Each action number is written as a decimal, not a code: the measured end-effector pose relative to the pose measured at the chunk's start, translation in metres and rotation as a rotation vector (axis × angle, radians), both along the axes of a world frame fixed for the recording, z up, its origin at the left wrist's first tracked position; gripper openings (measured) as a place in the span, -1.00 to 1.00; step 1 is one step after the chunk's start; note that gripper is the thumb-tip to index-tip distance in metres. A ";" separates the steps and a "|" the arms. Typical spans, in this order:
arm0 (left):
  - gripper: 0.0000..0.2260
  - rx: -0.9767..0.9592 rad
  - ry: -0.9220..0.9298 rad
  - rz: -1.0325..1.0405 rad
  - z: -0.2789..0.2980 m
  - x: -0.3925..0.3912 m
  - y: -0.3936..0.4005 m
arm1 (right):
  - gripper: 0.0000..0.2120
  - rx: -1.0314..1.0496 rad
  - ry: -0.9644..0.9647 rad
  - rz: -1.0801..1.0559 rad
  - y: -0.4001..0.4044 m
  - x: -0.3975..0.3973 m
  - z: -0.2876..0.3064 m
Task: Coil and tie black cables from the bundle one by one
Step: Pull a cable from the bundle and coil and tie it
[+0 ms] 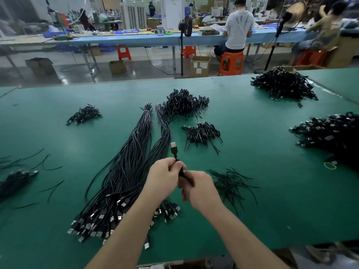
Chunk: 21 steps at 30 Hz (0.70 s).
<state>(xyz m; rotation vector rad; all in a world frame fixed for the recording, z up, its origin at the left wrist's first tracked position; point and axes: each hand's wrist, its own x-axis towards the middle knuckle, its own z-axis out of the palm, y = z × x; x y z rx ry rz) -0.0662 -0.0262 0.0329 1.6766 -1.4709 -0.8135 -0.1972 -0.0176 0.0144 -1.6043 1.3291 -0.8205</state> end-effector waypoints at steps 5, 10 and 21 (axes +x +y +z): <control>-0.82 -0.042 0.096 0.111 -0.007 0.006 -0.003 | -0.71 0.053 -0.015 -0.030 -0.004 -0.005 0.000; -0.69 0.057 -0.012 -0.051 -0.011 0.012 -0.011 | -0.71 0.099 -0.013 0.011 -0.006 -0.005 -0.004; -0.59 0.035 -0.201 -0.079 -0.021 0.013 -0.027 | -0.65 0.010 0.141 0.120 -0.007 0.001 -0.025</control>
